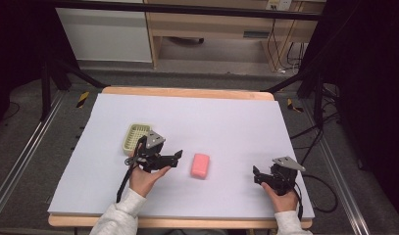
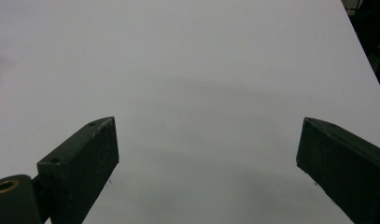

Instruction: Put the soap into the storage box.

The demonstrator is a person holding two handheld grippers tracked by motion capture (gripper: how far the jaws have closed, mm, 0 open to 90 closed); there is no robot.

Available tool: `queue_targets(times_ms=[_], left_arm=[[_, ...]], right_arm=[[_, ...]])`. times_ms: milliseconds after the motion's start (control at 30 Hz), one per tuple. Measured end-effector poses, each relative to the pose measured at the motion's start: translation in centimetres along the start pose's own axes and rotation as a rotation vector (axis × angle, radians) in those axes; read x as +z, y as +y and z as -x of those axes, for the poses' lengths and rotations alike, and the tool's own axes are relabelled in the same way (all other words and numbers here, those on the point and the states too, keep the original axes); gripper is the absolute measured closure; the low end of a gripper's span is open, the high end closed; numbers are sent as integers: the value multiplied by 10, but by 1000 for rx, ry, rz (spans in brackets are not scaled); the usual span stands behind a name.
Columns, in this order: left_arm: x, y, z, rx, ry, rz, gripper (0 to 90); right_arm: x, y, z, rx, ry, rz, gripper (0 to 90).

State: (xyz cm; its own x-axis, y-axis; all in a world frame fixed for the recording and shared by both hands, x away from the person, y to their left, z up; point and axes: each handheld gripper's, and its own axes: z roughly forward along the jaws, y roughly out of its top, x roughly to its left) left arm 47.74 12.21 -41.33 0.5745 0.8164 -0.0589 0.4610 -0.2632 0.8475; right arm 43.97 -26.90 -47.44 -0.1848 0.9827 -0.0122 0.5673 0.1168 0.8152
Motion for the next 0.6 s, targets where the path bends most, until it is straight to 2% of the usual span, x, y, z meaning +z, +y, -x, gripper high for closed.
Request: queue_targets(times_ms=[333, 500, 600], left_arm=[[6, 9, 18, 34, -27, -12, 214], [11, 10, 24, 35, -35, -18, 215], [19, 9, 30, 50, -40, -40, 215]], right_arm=[[0, 0, 0, -5, 1, 1, 60], [0, 1, 0, -4, 2, 0, 60], [0, 1, -1, -6, 1, 1, 59]])
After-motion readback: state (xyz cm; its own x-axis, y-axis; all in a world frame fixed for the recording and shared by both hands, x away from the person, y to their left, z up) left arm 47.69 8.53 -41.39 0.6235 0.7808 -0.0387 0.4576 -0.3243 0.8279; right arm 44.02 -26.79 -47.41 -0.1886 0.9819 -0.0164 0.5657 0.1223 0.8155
